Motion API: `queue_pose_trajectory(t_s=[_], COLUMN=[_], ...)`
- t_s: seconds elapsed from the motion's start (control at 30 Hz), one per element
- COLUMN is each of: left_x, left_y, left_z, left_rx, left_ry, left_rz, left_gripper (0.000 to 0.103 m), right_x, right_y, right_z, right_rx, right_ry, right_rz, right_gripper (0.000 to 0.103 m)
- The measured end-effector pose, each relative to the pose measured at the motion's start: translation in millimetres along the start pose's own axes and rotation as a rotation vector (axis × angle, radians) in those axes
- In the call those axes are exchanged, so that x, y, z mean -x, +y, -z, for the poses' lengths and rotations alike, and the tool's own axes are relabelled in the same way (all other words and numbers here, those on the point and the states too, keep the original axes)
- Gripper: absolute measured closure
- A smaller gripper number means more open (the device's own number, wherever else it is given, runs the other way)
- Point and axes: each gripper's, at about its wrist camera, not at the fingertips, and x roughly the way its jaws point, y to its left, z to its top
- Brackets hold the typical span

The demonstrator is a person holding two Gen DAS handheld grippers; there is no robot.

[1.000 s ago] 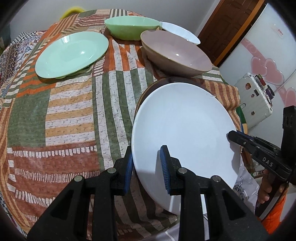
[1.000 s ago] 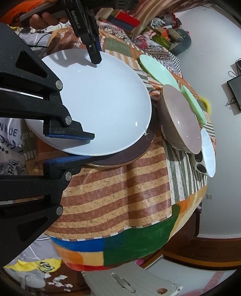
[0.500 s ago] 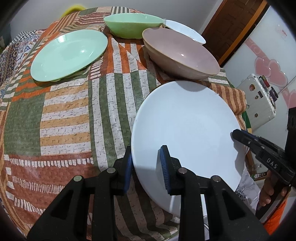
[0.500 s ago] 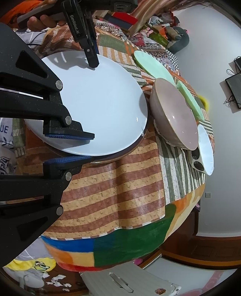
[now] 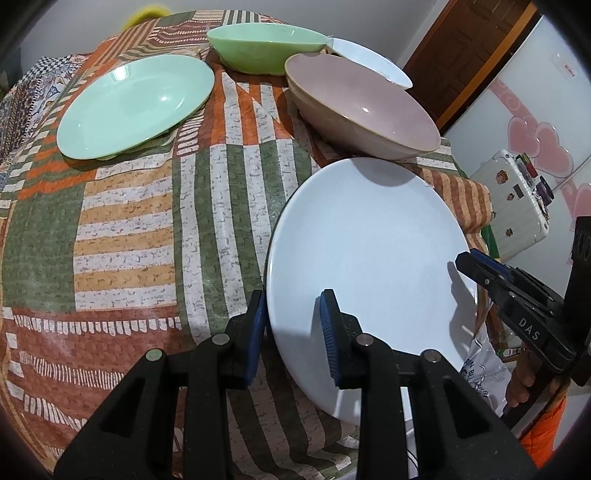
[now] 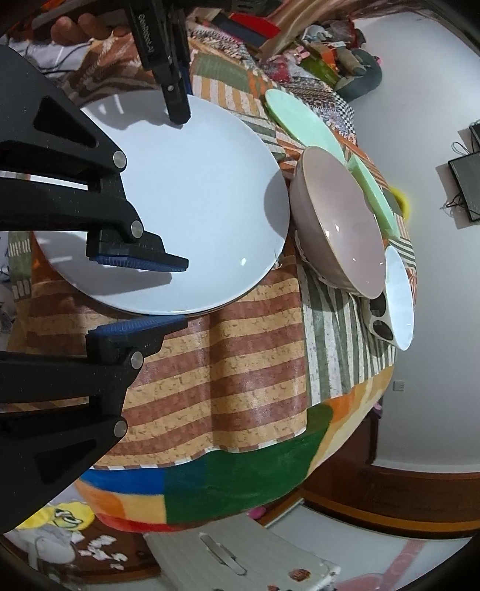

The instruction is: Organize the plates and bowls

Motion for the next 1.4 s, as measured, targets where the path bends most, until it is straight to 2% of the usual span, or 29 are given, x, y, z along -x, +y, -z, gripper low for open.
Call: queue_pose_trajectory(t_s=[0.2,0.33,0.43,0.5,0.63,0.7,0.77,0.8,1.07,1.3,1.4], left_x=[24.6,54.8,82.3,99.9,130.8,143.1,150.5,154.3,149.5,114.8,94.8], left_y=[9.7,17.3,24.9,30.4,41.0,49.6,59.8,67.9,117.3,159.7,179.4], left_z=[-2.4,-3.8,-5.2,-5.7,-10.1,-13.1,-15.3,-16.9,-42.2,-76.6,-89.2], left_rx=[0.020,0.015,0.013,0.010,-0.006,-0.005,0.010,0.022,0.063,0.098,0.122], left_ry=[-0.058,-0.130,-0.197,-0.247,-0.338,-0.366,-0.384,-0.394,-0.395,-0.369,-0.339], left_rz=[-0.027,-0.050,-0.077,-0.101,-0.167,-0.193,-0.201,-0.205,-0.248,-0.287,-0.289], left_gripper=[0.074,0.070,0.058,0.051,0.040,0.025,0.014,0.012,0.011,0.011,0.011], right_x=[9.7,26.1,40.3,46.9,58.4,60.0,59.2,59.0,30.8,-11.0,-31.5], right_y=[-1.6,1.4,11.1,23.1,47.8,59.8,73.3,78.1,129.5,159.6,170.3], right_z=[-5.0,-10.8,-17.1,-22.1,-31.8,-38.3,-46.1,-46.8,-68.1,-88.0,-93.8], right_rx=[-0.015,-0.012,0.013,0.034,0.079,0.091,0.097,0.094,0.134,0.140,0.151], right_ry=[-0.016,-0.050,-0.084,-0.106,-0.158,-0.176,-0.184,-0.193,-0.189,-0.154,-0.126], right_rz=[0.001,-0.010,-0.023,-0.026,-0.040,-0.066,-0.097,-0.107,-0.174,-0.201,-0.179], right_gripper=[0.077,0.068,0.066,0.061,0.055,0.053,0.043,0.041,0.039,0.039,0.039])
